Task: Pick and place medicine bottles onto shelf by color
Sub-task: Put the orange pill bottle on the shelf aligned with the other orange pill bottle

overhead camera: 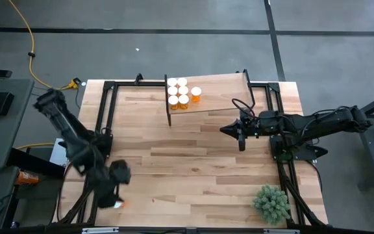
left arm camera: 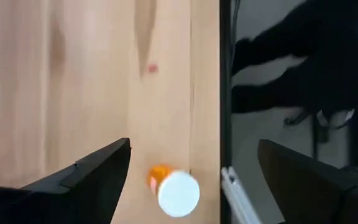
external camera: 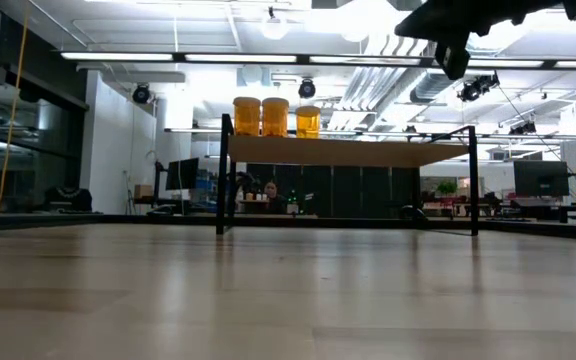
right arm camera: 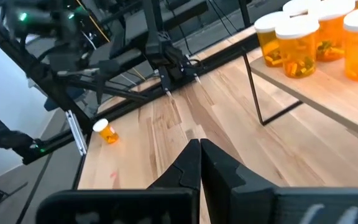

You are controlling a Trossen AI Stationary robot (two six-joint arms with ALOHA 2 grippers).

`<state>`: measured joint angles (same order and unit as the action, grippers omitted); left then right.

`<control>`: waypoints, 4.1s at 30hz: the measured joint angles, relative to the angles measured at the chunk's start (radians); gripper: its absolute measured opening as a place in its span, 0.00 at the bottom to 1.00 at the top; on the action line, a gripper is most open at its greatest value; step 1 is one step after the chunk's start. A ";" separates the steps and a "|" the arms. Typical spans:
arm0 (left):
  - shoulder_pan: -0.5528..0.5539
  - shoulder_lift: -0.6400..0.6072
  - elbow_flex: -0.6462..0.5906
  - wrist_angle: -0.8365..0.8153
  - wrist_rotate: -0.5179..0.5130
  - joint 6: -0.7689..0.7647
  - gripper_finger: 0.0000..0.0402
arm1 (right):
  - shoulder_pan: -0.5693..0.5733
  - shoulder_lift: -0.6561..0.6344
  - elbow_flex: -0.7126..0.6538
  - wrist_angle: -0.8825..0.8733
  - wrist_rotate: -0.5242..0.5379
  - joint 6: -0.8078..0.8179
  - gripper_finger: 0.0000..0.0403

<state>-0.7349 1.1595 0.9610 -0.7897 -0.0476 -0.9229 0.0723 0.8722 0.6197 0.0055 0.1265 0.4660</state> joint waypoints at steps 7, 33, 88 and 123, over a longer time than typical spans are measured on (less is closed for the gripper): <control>-0.211 0.200 -0.025 0.033 -0.085 -0.070 0.85 | 0.000 0.000 0.000 -0.048 0.000 0.003 0.00; -0.308 0.407 -0.026 0.026 -0.087 -0.159 0.75 | 0.000 0.000 0.000 -0.079 0.000 0.007 0.00; 0.666 0.343 0.071 0.379 0.066 0.637 0.52 | 0.003 0.110 0.002 0.010 0.040 -0.003 0.27; 0.685 0.348 0.071 0.420 0.028 0.609 0.52 | 0.013 0.590 0.189 0.108 -0.135 -0.330 0.91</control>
<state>-0.0502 1.5074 1.0321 -0.3694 -0.0200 -0.3137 0.0856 1.4626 0.8084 0.1140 -0.0089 0.1361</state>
